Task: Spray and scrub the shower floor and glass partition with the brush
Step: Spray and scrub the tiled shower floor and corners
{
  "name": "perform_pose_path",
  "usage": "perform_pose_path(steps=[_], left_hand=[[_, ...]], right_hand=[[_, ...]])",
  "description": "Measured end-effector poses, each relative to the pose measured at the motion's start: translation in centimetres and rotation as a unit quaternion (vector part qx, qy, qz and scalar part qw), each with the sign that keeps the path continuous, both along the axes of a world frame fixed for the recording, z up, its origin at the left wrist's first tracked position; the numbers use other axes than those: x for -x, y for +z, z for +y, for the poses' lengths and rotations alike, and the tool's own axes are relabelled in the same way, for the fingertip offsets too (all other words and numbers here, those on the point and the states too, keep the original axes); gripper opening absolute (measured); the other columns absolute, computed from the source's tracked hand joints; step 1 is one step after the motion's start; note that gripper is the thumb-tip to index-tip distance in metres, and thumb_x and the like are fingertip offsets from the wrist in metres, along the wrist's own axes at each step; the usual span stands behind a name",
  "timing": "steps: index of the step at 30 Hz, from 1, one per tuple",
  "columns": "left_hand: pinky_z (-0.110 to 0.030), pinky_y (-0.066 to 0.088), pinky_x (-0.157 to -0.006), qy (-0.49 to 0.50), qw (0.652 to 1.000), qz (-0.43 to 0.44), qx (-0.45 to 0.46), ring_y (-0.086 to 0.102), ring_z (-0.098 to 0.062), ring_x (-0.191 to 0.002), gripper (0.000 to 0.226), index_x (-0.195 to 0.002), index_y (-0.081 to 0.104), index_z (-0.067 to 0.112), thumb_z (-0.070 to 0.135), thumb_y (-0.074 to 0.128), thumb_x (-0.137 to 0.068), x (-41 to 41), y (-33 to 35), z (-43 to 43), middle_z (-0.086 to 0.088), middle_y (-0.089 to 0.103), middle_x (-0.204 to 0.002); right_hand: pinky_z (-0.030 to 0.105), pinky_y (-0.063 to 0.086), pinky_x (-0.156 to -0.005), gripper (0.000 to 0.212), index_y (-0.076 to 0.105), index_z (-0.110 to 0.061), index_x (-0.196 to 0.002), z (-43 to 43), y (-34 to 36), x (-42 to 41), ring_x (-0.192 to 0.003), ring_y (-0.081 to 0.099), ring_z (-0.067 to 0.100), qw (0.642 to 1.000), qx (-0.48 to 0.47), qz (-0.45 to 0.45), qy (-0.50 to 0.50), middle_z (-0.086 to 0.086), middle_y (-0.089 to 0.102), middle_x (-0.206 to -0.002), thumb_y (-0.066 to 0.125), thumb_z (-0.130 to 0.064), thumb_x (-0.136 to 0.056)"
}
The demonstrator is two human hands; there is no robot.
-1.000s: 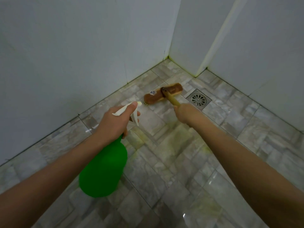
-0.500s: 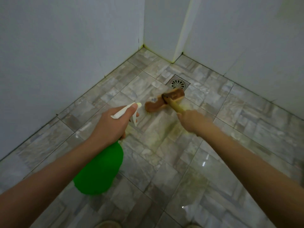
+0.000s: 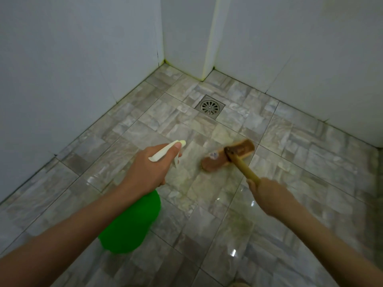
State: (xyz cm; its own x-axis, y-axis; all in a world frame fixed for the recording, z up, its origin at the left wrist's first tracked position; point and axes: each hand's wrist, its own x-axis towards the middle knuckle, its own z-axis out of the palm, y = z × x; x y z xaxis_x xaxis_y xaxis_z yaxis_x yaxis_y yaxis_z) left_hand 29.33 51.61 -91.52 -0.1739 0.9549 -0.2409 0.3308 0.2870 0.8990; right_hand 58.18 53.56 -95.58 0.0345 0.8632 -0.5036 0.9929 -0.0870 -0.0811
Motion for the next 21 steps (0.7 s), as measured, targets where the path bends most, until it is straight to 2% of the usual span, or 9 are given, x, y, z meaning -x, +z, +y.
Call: perform_pose_path(steps=[4,7,8,10,13,15,17,19,21], left_hand=[[-0.024,0.043,-0.042,-0.011,1.0,0.006,-0.004,0.045,-0.01,-0.035,0.041,-0.09,0.077,0.011,0.044,0.056,-0.1,-0.5,-0.2,0.4,-0.033,0.068,-0.081],[-0.024,0.044,-0.045,-0.053,0.998,0.025,0.032,0.046,-0.01,-0.033,0.049,-0.078,0.076,0.011,0.048,0.054,-0.1,-1.1,-0.3,0.5,-0.012,0.062,-0.052],[-0.025,0.044,-0.045,-0.068,0.996,0.032,0.05,0.047,-0.01,-0.033,0.05,-0.077,0.076,0.011,0.051,0.054,-0.099,-1.1,-0.6,0.6,-0.006,0.063,-0.051],[-0.025,0.043,-0.045,-0.079,0.993,0.03,0.083,0.048,-0.011,-0.034,0.055,-0.08,0.077,0.011,0.061,0.058,-0.093,-1.1,-1.1,0.4,-0.01,0.072,-0.066],[-0.026,0.043,-0.041,-0.072,0.991,0.0,0.114,0.049,-0.011,-0.037,0.074,-0.096,0.08,0.01,0.076,0.06,-0.071,-1.5,-1.5,-0.1,-0.019,0.073,-0.076],[-0.032,0.049,-0.044,-0.075,0.99,-0.005,0.12,0.05,-0.01,-0.039,0.062,-0.093,0.081,0.015,0.072,0.068,-0.074,-2.0,-1.8,-0.3,-0.014,0.071,-0.069],[-0.026,0.043,-0.043,-0.11,0.988,0.011,0.112,0.046,-0.009,-0.034,0.04,-0.089,0.081,0.021,0.058,0.065,-0.09,-2.4,-2.0,-0.3,-0.013,0.07,-0.066],[-0.021,0.04,-0.042,-0.143,0.984,0.026,0.102,0.044,-0.011,-0.033,0.038,-0.085,0.08,0.024,0.053,0.059,-0.096,-2.9,-2.1,-0.2,-0.016,0.071,-0.068],[-0.022,0.042,-0.044,-0.145,0.985,0.02,0.094,0.046,-0.016,-0.036,0.037,-0.082,0.078,0.026,0.052,0.056,-0.097,-2.9,-2.0,0.1,-0.001,0.074,-0.064]], right_hand=[[0.032,0.042,-0.057,0.053,0.055,-0.005,-0.09,2.4,-0.4,-1.1,-0.055,0.049,0.017,1.0,-0.001,-0.019,-0.002,0.0,0.048,-0.065,0.025,-0.048,-0.1],[0.03,0.04,-0.044,0.049,0.053,-0.005,-0.093,9.3,-0.4,0.0,-0.053,0.051,0.023,0.999,-0.017,-0.005,-0.04,0.007,0.049,-0.068,0.026,-0.046,-0.101],[0.028,0.04,-0.041,0.048,0.051,-0.005,-0.091,10.2,-0.2,-0.2,-0.053,0.052,0.025,0.998,-0.018,-0.005,-0.059,0.009,0.049,-0.069,0.026,-0.045,-0.101],[0.028,0.041,-0.043,0.047,0.05,-0.006,-0.089,7.9,0.1,-1.4,-0.055,0.053,0.024,0.999,0.006,-0.021,-0.047,0.009,0.05,-0.07,0.025,-0.044,-0.102],[0.032,0.042,-0.06,0.055,0.057,-0.003,-0.099,1.8,-0.2,-3.8,-0.067,0.053,0.024,0.998,0.003,-0.043,-0.039,0.008,0.053,-0.077,0.024,-0.047,-0.101],[0.033,0.044,-0.06,0.055,0.056,-0.004,-0.095,2.5,-0.2,-4.4,-0.066,0.053,0.025,0.998,-0.007,-0.042,-0.048,0.008,0.052,-0.075,0.024,-0.048,-0.1],[0.034,0.047,-0.057,0.05,0.05,-0.005,-0.09,5.8,0.3,-4.3,-0.059,0.053,0.024,0.997,0.0,-0.025,-0.075,0.008,0.05,-0.07,0.024,-0.047,-0.101],[0.033,0.047,-0.052,0.049,0.048,-0.005,-0.092,8.1,0.7,-5.4,-0.057,0.053,0.025,0.995,-0.001,-0.006,-0.102,0.01,0.051,-0.072,0.025,-0.046,-0.101],[0.029,0.044,-0.049,0.05,0.051,-0.004,-0.096,6.7,1.2,-7.6,-0.059,0.054,0.025,0.992,0.015,-0.019,-0.123,0.009,0.052,-0.073,0.026,-0.047,-0.1]])
